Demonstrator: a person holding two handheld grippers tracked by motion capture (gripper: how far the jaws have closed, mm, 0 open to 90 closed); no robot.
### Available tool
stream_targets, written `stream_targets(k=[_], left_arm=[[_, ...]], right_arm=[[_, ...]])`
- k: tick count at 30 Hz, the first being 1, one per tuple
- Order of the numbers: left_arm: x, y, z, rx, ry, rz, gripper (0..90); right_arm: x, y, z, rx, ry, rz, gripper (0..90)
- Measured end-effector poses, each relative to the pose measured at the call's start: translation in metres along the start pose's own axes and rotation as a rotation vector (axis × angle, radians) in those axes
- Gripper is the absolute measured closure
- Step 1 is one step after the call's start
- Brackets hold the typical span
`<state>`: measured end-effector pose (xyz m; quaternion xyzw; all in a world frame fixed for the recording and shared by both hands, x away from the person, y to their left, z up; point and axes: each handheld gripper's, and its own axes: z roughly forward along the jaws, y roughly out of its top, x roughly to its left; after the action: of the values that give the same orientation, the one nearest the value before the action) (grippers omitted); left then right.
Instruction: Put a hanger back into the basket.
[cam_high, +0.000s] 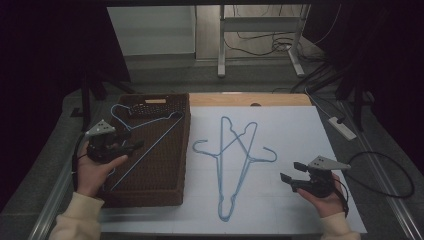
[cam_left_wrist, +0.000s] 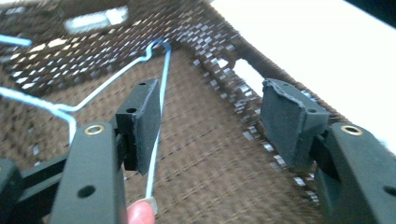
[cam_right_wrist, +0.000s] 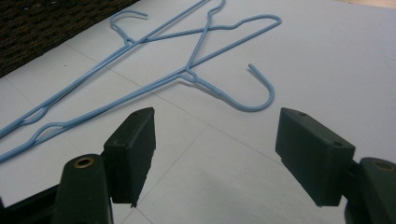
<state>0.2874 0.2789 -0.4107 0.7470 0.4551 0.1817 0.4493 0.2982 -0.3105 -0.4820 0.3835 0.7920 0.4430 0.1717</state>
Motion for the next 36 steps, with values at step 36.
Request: stream_targets(k=[36], left_arm=[[-0.081,-0.029,0.006,-0.034,-0.158,0.047,33.8]], right_arm=[[0.002,-0.002,0.003,0.019,-0.001,-0.017,29.7]])
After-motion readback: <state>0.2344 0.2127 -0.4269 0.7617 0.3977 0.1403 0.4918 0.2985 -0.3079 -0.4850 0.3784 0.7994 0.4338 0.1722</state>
